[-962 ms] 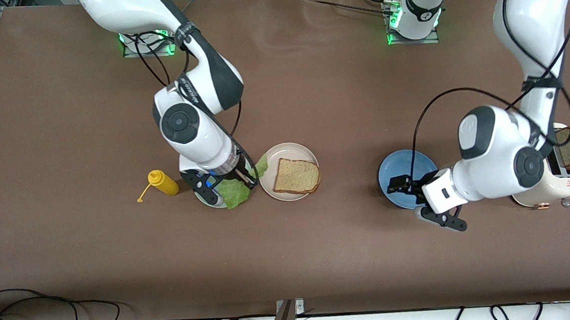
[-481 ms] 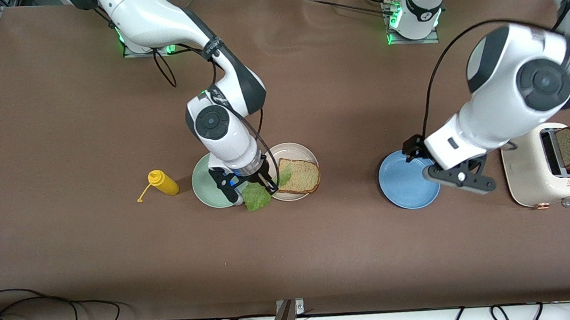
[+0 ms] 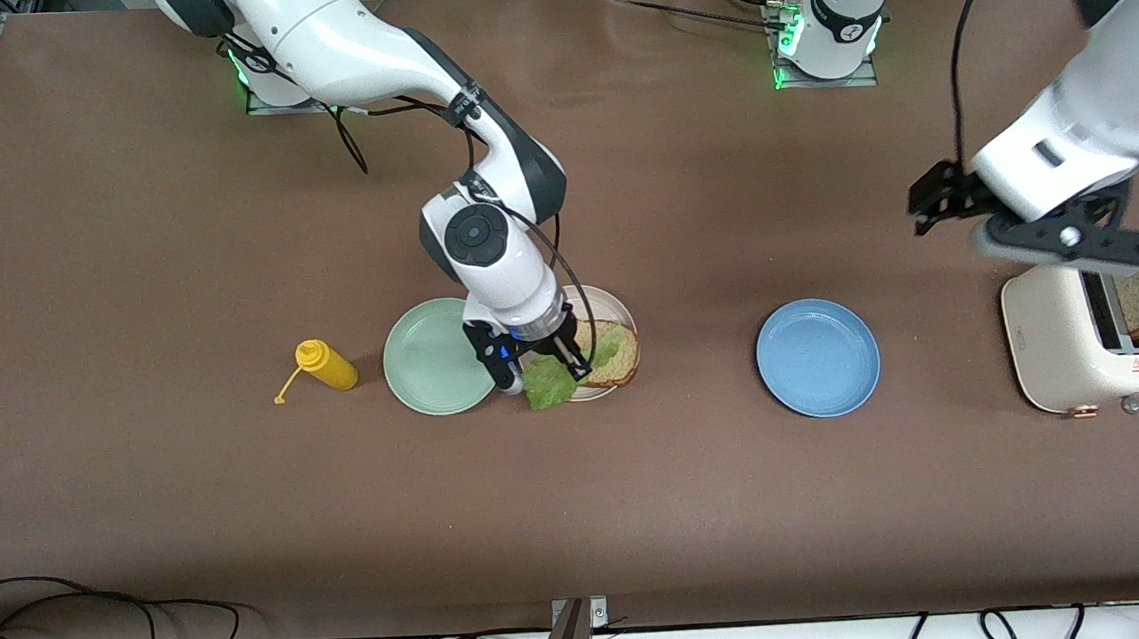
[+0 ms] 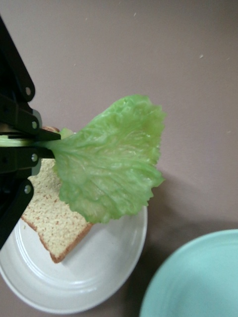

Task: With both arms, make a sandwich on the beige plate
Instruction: 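Lay the lettuce on the bread with the right gripper while the left gripper withdraws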

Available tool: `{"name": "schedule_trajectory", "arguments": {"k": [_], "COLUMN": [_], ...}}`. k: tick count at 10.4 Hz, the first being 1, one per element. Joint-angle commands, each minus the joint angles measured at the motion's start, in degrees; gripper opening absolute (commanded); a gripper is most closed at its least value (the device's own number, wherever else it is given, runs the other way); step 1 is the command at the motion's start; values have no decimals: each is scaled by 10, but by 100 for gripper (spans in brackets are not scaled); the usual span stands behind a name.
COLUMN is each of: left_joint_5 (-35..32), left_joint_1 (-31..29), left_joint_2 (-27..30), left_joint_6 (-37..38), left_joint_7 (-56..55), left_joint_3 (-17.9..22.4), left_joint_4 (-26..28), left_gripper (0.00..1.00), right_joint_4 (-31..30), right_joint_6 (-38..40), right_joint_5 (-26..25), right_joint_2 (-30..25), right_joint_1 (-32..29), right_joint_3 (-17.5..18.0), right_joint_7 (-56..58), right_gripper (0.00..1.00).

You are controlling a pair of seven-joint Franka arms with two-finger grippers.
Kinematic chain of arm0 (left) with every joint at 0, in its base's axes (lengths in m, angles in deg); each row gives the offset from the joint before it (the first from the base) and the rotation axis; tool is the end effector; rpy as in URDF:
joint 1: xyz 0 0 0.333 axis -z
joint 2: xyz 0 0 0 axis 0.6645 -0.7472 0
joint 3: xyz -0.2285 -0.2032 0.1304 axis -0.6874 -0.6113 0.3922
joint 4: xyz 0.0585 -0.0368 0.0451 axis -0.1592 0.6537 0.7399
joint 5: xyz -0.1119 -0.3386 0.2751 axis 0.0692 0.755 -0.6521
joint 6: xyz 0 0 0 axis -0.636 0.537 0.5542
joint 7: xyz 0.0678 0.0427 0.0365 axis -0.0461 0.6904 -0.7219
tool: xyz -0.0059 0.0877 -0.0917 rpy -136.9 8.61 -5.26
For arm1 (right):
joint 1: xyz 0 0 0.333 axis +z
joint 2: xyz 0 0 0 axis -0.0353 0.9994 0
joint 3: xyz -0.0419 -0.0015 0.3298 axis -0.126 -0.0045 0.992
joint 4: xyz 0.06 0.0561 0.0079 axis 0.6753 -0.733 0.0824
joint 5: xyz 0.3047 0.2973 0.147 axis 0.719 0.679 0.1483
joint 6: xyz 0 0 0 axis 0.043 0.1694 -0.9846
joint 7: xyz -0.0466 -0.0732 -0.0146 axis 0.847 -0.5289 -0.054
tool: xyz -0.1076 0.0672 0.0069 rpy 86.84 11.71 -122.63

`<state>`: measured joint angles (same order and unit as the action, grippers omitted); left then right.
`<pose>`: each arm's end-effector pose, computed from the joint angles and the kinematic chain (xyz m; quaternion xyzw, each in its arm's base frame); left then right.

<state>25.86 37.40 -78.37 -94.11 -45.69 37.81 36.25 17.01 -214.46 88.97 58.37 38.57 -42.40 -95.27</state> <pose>0.6594 -0.1039 0.6155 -0.9917 0.1265 0.0155 0.0139 0.6578 0.5455 0.2252 -0.8582 0.4878 -0.0141 0.1592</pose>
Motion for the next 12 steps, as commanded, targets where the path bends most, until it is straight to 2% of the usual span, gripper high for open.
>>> {"name": "schedule_trajectory", "arguments": {"k": [1,2,3,4,5,6,7,9,10,12], "left_joint_5": [28,28,28,28,29,29,29,38,51,54], "left_joint_1": [67,92,98,100,95,92,92,93,92,93], "left_joint_2": [69,89,109,121,118,116,116,116,114,108], "left_joint_6": [-6,-15,-43,-53,-53,-51,-50,-43,-43,-43], "left_joint_7": [35,35,36,38,38,39,39,37,34,31], "left_joint_3": [88,114,117,118,117,117,116,117,117,116], "left_joint_4": [77,104,136,156,152,144,143,143,143,139], "left_gripper": [100,100,100,100,100,100,100,100,100,100], "right_joint_4": [38,37,37,37,37,37,37,38,38,38], "right_joint_6": [-22,-21,-16,-4,19,53,76,136,170,243], "right_joint_5": [-6,-5,-4,-4,-4,-3,-4,-3,-4,-4], "right_joint_2": [35,35,35,33,28,21,15,-1,-24,-65], "right_joint_1": [10,10,10,10,10,9,8,-2,-23,-56], "right_joint_3": [-4,-4,-4,-4,-4,-4,-4,-9,-7,-6], "right_joint_7": [-38,-39,-40,-48,-56,-57,-57,-54,-47,21], "right_gripper": [1,20,43,48,64,75,91,93,98,100]}}
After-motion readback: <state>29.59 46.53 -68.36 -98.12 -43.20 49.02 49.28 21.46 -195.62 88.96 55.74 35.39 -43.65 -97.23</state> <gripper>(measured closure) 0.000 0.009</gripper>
